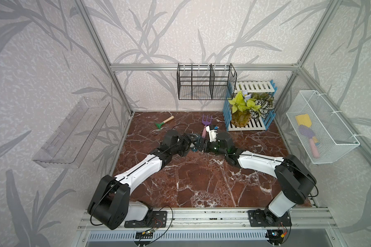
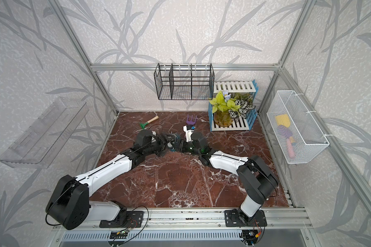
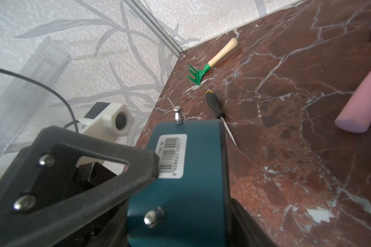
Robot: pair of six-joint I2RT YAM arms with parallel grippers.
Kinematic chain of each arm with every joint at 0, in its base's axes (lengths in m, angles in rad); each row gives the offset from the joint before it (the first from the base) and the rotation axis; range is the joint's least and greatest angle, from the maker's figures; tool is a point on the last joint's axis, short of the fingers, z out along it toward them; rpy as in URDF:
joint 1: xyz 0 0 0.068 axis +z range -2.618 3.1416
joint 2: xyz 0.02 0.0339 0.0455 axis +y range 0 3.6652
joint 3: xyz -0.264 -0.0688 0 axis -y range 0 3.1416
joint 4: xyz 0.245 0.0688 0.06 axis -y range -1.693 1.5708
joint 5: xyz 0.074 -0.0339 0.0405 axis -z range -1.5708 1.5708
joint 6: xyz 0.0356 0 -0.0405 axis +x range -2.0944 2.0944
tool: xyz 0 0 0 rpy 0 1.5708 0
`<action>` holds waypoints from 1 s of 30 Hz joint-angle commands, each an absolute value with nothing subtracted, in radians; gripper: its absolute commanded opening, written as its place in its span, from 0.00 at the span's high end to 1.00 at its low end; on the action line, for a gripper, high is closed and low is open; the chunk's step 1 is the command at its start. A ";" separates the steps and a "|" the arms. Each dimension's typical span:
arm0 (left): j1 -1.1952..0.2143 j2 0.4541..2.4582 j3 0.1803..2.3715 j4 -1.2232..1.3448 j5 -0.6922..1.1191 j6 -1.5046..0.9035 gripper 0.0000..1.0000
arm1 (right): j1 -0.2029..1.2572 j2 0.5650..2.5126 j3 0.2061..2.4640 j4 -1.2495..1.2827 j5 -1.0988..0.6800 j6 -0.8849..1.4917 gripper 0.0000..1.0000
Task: Remove the battery from the alarm
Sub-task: Pick up the alarm from the center of the board.
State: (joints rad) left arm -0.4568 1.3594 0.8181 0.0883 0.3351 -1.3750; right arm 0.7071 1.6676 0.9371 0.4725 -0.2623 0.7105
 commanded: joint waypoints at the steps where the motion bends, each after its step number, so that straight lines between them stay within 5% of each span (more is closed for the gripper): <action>1: -0.463 1.322 0.815 0.149 0.359 -1.382 0.19 | 0.712 1.682 0.977 0.509 -0.278 0.792 0.56; 5: -0.459 1.296 0.812 0.144 0.349 -1.367 0.00 | 0.711 1.682 0.962 0.557 -0.293 0.819 0.60; 20: -0.274 0.935 0.612 0.197 0.263 -1.039 0.00 | 0.539 1.595 0.821 0.720 -0.376 1.134 0.62; 25: -0.327 0.882 0.635 0.152 0.257 -0.487 0.00 | 0.428 1.552 0.851 0.470 -0.495 1.371 0.61; 30: -0.549 0.847 0.544 0.267 0.183 0.133 0.00 | 0.399 1.481 0.886 0.164 -0.528 1.489 0.60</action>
State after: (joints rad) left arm -0.4698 0.8703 0.5907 0.1875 0.2157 -0.3557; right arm 0.3988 1.5558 0.8303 0.3481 -0.4606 1.3579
